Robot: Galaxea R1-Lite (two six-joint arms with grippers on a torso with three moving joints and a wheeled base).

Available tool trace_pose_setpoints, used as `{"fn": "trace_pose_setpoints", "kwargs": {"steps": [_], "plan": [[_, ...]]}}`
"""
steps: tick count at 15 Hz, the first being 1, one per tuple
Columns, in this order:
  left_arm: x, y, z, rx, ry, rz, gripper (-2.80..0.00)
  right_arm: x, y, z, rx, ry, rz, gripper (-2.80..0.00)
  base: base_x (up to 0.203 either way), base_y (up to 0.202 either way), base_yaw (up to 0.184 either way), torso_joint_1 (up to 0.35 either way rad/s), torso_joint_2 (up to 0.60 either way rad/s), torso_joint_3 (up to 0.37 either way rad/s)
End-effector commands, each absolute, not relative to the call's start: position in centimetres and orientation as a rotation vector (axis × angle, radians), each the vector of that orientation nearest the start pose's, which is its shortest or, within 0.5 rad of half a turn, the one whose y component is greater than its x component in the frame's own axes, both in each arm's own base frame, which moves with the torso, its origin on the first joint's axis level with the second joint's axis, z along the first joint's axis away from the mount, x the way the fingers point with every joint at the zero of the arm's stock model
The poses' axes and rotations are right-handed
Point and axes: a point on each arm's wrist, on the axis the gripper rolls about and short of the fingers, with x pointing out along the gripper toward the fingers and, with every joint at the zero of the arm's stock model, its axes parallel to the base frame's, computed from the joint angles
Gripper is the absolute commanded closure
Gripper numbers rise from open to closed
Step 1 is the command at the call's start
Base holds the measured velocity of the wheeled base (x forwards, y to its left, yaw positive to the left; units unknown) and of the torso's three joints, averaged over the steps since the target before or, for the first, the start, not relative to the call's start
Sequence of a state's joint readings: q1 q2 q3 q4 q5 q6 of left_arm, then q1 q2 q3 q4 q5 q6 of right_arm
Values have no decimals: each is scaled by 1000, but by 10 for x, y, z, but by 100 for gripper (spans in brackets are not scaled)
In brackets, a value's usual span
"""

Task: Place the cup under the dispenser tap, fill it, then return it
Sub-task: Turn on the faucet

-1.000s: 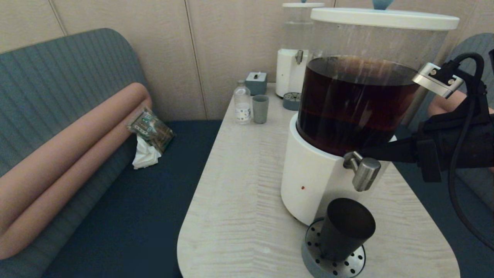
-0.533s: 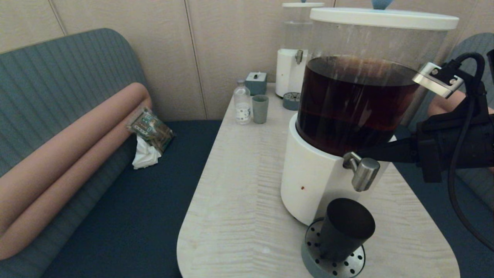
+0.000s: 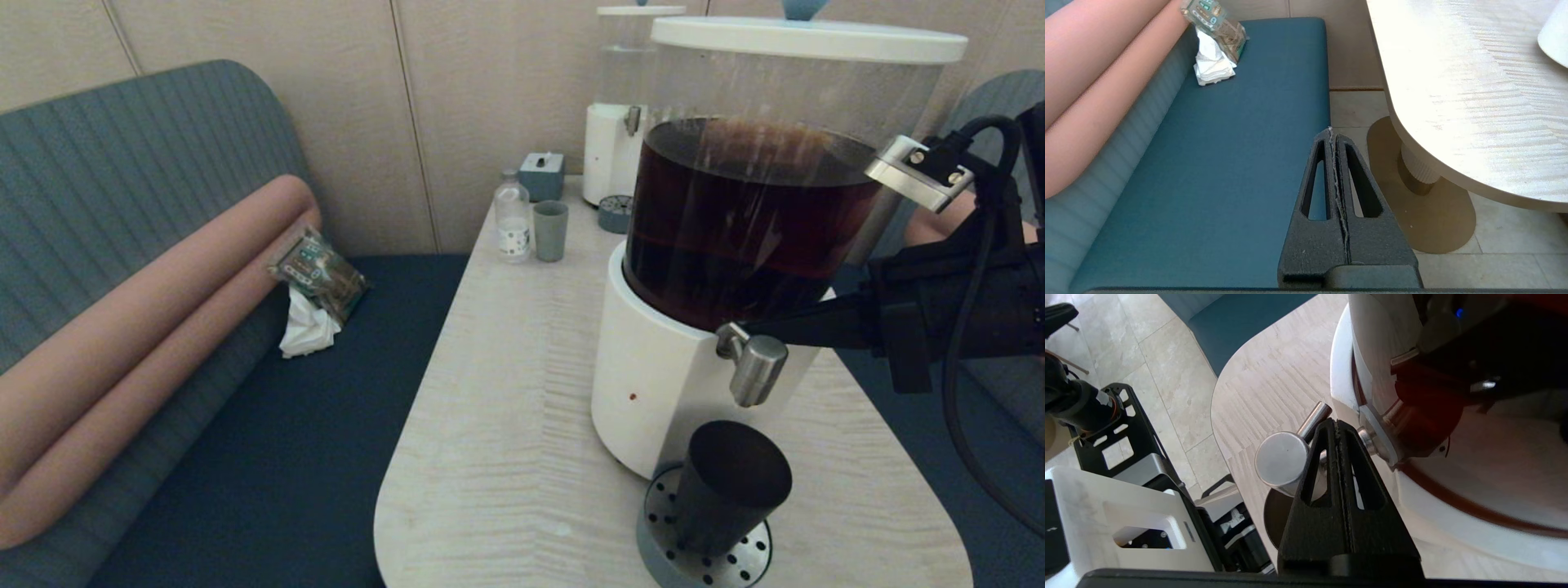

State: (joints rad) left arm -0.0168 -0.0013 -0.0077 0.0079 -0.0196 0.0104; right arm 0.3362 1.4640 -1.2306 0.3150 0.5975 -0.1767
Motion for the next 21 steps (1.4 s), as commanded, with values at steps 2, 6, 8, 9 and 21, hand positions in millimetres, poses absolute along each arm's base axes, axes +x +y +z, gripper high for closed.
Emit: {"fn": "trace_pose_setpoints", "kwargs": {"steps": [2, 6, 8, 9, 21], "plan": [[-24, 0, 77, 11, -2, -37, 0, 226, 92, 277, -99, 481, 969, 0, 0, 0, 0, 0, 0, 0], [-24, 0, 77, 11, -2, -37, 0, 227, 92, 275, -100, 484, 969, 0, 0, 0, 0, 0, 0, 0], [-24, 0, 77, 11, -2, -37, 0, 226, 92, 276, -101, 481, 969, 0, 0, 0, 0, 0, 0, 0], [-24, 0, 77, 11, -2, -37, 0, 227, 92, 276, -103, 474, 968, 0, 0, 0, 0, 0, 0, 0], [-24, 0, 77, 11, -2, -37, 0, 233, 90, 281, -106, 449, 949, 0, 0, 0, 0, 0, 0, 0]]}}
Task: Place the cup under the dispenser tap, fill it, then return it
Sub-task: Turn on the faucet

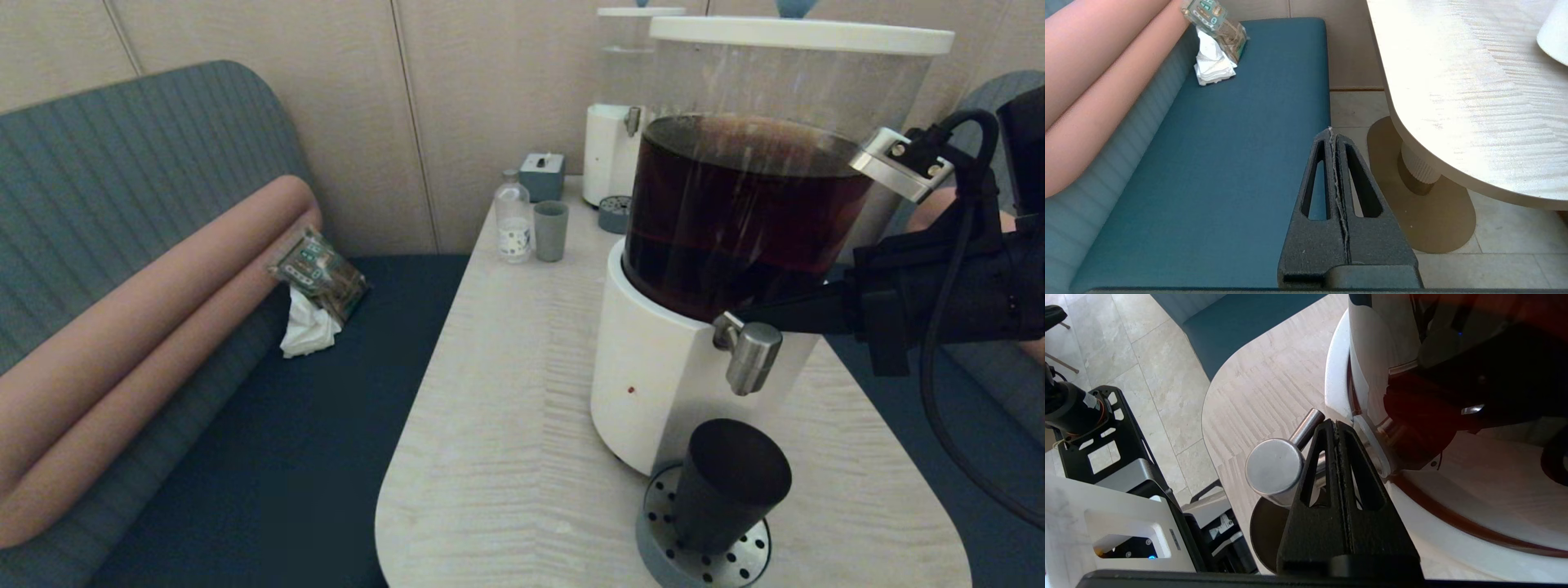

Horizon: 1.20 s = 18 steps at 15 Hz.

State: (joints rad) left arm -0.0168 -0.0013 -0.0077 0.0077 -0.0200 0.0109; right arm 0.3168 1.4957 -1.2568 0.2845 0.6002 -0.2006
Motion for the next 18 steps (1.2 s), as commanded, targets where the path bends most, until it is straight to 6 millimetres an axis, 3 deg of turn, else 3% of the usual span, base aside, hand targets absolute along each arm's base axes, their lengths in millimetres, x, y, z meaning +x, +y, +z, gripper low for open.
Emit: {"fn": "trace_pose_setpoints", "kwargs": {"steps": [1, 7, 18], "plan": [[-24, 0, 77, 11, -2, -37, 0, 231, 89, 281, -106, 446, 949, 0, 0, 0, 0, 0, 0, 0], [-24, 0, 77, 11, -2, -37, 0, 221, 89, 275, -137, 450, 966, 0, 0, 0, 0, 0, 0, 0], [-24, 0, 77, 11, -2, -37, 0, 220, 90, 279, -178, 390, 977, 0, 0, 0, 0, 0, 0, 0]]}}
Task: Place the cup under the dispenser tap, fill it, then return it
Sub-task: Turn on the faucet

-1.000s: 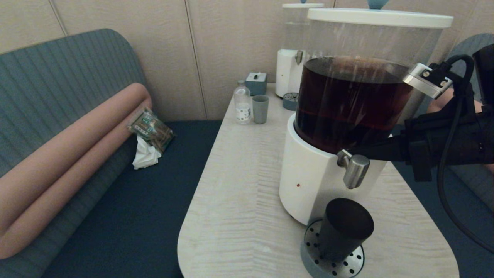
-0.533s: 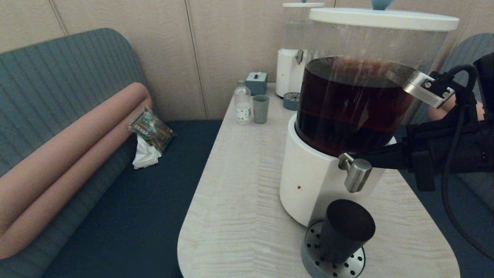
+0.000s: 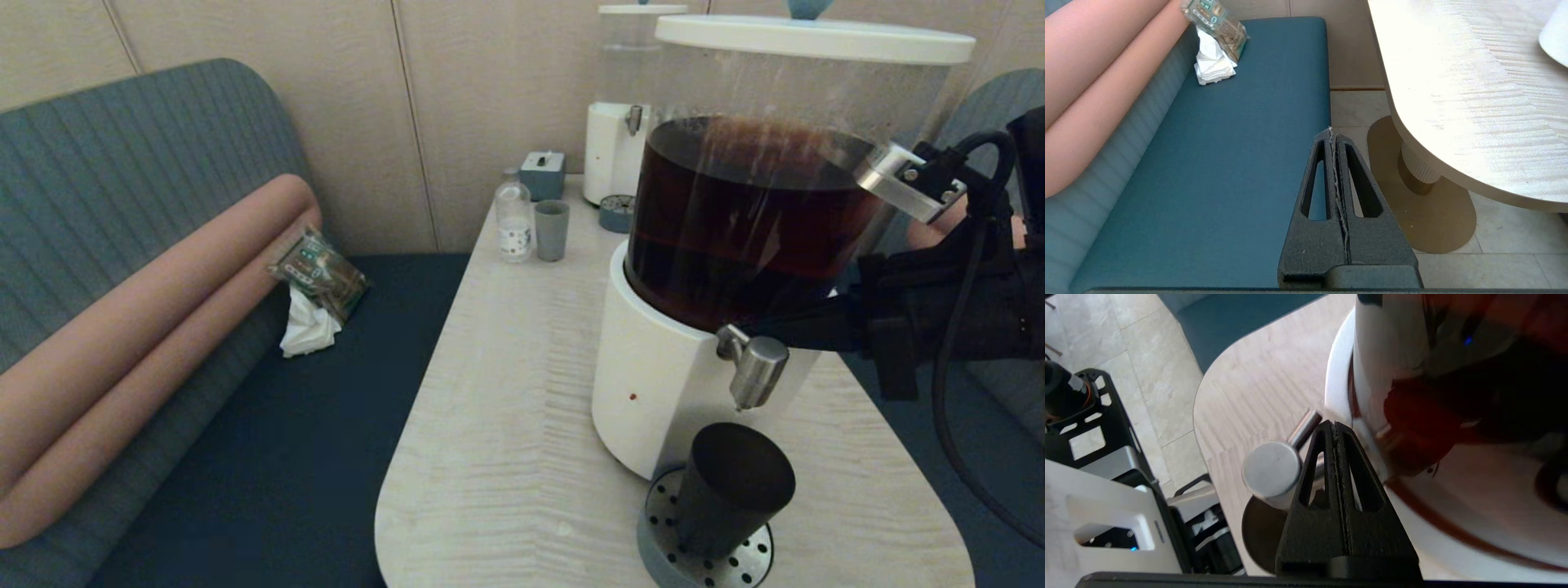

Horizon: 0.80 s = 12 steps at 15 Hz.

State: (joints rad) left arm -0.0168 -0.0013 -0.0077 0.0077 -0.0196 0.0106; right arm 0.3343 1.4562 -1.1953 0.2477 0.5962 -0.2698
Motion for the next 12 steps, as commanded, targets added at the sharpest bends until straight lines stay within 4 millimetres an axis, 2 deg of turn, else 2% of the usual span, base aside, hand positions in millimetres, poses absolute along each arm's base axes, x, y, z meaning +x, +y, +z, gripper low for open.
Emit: {"fn": "trace_pose_setpoints", "kwargs": {"steps": [1, 12], "plan": [[-24, 0, 77, 11, -2, -37, 0, 219, 89, 280, -179, 381, 975, 0, 0, 0, 0, 0, 0, 0], [-24, 0, 77, 11, -2, -37, 0, 214, 88, 278, -207, 370, 990, 0, 0, 0, 0, 0, 0, 0]]}}
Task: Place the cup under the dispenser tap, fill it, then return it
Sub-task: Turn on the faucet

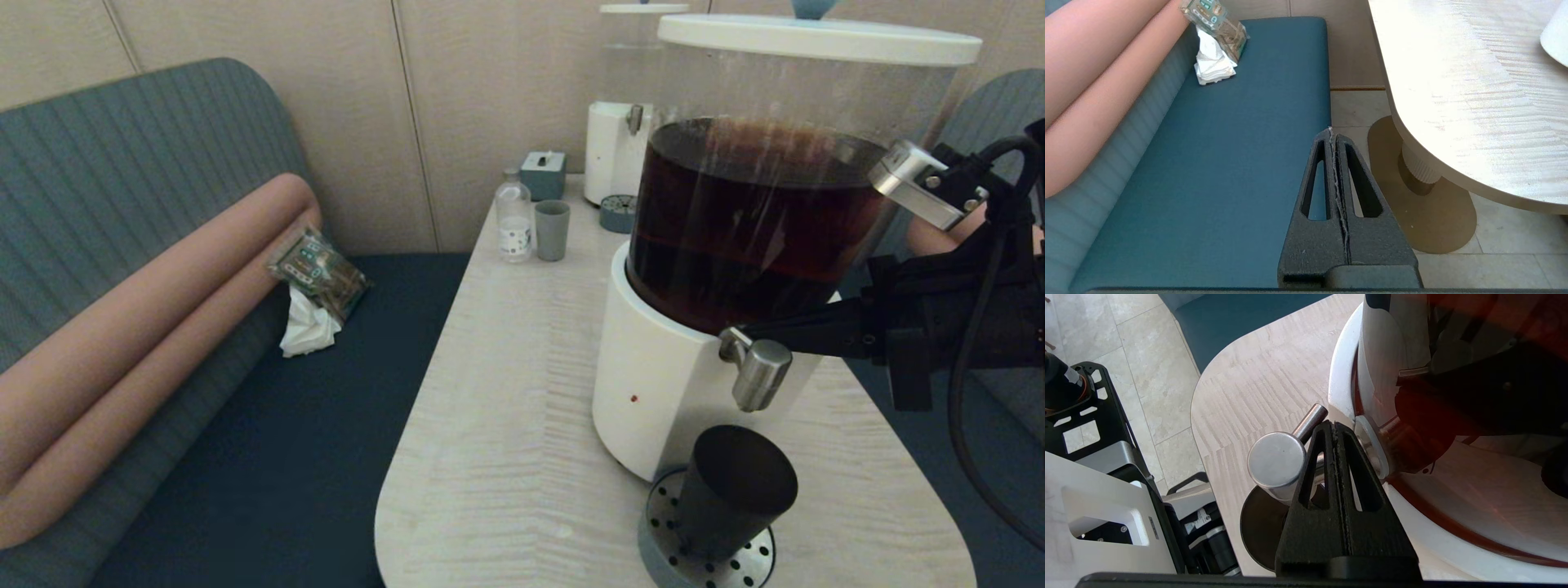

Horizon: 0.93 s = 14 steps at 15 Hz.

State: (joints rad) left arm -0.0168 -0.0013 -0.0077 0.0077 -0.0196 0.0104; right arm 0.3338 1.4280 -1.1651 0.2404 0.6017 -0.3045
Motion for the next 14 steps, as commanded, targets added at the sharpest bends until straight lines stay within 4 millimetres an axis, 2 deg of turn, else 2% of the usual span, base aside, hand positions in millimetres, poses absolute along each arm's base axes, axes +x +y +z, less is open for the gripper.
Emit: {"fn": "trace_pose_setpoints", "kwargs": {"steps": [1, 14], "plan": [[-24, 0, 77, 11, -2, -37, 0, 214, 88, 278, -207, 369, 989, 0, 0, 0, 0, 0, 0, 0], [-24, 0, 77, 11, -2, -37, 0, 203, 80, 284, -211, 337, 961, 0, 0, 0, 0, 0, 0, 0]]}}
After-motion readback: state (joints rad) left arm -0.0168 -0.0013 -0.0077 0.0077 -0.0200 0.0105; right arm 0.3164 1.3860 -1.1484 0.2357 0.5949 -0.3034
